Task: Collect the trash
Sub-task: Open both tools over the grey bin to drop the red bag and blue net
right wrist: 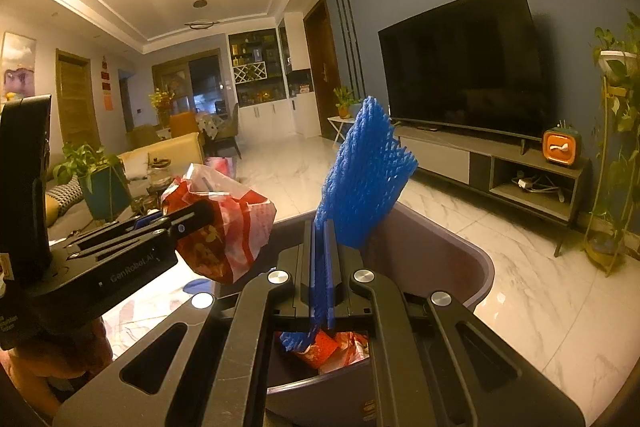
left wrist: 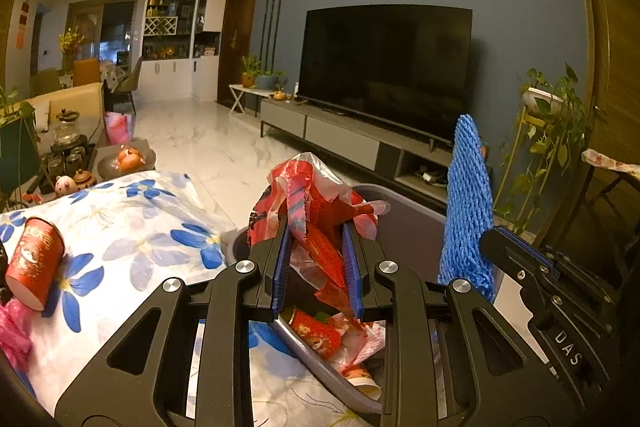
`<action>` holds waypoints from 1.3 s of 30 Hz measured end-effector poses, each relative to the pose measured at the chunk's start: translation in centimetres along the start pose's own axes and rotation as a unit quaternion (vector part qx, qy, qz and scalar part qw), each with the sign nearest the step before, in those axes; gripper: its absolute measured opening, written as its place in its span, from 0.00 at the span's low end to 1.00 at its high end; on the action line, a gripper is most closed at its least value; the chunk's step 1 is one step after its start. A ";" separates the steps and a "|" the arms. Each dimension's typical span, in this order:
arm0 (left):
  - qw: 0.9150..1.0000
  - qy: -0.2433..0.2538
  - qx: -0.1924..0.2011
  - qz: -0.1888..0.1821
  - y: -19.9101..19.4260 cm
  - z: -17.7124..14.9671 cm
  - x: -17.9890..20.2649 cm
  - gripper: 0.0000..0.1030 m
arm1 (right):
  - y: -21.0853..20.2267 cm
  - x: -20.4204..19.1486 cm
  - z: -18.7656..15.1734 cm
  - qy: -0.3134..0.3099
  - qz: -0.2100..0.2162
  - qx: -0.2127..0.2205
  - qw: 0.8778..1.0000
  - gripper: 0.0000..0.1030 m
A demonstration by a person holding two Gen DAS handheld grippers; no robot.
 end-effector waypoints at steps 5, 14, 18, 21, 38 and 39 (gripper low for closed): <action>1.000 0.001 -0.003 -0.003 0.7 -0.2 0.4 0.23 | 0.1 -0.4 0.0 0.001 0.000 -0.002 1.000 0.04; 1.000 -0.001 -0.010 -0.015 1.9 -0.4 0.8 0.24 | 0.8 -0.5 -0.5 0.003 -0.003 -0.009 1.000 0.04; 1.000 0.004 -0.012 -0.017 2.2 -0.8 0.9 0.24 | 0.9 -0.6 -0.8 0.006 -0.004 -0.014 1.000 0.04; 1.000 0.001 -0.015 -0.017 2.5 -0.9 0.7 0.24 | 1.2 -0.6 -1.0 0.007 -0.005 -0.017 1.000 0.04; 0.999 -0.004 -0.026 -0.020 3.3 -1.4 0.9 0.27 | 1.5 -0.7 -0.8 0.010 -0.008 -0.022 1.000 0.09; 0.999 -0.006 -0.026 -0.022 3.3 -1.5 0.9 0.28 | 1.5 -0.7 -0.8 0.009 -0.010 -0.022 1.000 0.11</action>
Point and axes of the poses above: each gripper's, at about its wrist camera, not at the fingertips, and y roughly the way its jaws point, x to its right, z to its top, the point moved 6 cm from there along y, roughly the way its jaws point, and after that the axes turned 8 degrees about x, right-handed, at the moved point
